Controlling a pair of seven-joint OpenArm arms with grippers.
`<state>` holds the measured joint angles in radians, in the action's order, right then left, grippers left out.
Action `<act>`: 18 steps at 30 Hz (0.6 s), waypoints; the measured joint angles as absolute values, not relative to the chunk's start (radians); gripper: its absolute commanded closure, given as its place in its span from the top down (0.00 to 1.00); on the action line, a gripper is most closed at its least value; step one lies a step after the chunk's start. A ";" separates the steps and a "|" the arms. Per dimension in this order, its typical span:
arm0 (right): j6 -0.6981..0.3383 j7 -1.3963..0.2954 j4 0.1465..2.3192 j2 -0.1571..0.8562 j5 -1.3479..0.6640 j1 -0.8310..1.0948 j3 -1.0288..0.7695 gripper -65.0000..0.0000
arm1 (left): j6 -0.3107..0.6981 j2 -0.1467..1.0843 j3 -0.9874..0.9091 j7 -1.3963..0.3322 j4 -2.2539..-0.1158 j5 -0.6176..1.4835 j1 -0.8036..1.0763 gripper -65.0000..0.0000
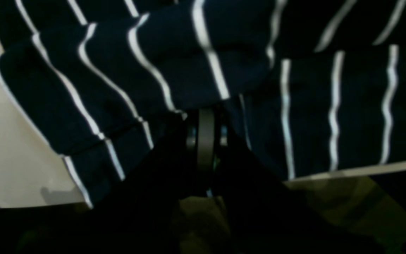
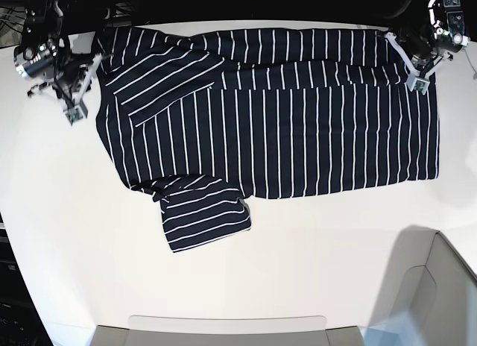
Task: Fold the T-shirt properly
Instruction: 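Drag the shirt toward the robot with both grippers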
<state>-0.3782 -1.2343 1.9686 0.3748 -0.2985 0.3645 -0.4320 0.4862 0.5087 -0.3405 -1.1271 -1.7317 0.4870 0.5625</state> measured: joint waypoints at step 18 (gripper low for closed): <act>-0.378 -1.235 1.915 0.359 -0.292 0.049 -0.224 0.00 | 0.490 0.463 -0.536 -1.232 -1.880 0.490 0.500 0.00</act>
